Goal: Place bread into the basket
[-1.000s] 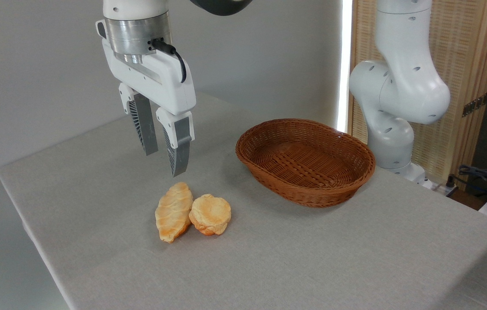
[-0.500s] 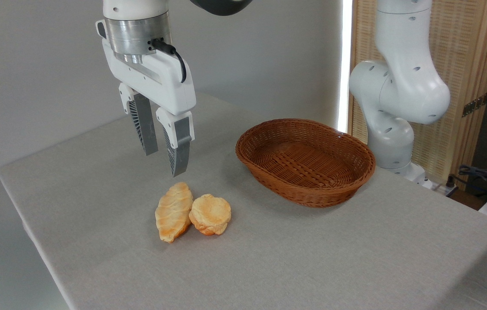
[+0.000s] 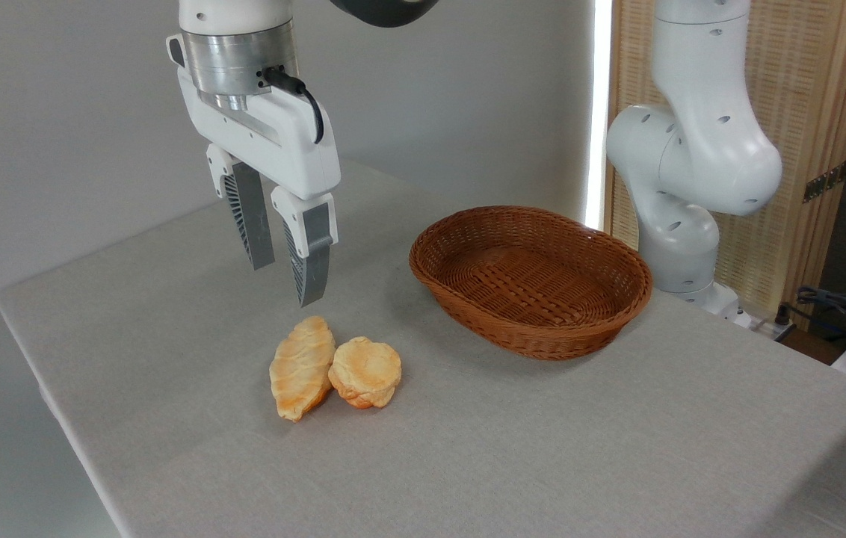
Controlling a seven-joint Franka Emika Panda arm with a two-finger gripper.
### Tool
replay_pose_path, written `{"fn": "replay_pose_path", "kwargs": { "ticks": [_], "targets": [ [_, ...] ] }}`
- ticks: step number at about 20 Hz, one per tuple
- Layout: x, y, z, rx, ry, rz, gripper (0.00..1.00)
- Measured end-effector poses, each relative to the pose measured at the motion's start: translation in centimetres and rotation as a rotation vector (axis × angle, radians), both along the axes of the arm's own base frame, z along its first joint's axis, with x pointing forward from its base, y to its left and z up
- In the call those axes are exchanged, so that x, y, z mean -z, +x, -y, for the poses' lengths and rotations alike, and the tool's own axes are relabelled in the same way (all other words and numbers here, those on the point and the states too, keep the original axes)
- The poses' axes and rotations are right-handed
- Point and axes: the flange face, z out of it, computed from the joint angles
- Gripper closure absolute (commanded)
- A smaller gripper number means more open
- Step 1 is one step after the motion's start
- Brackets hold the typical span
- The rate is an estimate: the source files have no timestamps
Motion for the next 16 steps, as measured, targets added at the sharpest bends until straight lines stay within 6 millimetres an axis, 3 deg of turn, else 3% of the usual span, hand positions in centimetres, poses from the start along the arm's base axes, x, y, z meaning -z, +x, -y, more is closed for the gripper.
{"fn": "replay_pose_path", "kwargs": {
  "ticks": [12, 16],
  "targets": [
    [0.0, 0.0, 0.1, 0.003, 0.000, -0.001, 0.00],
    [1.0, -0.2, 0.1, 0.019, 0.003, -0.027, 0.00]
  ]
}}
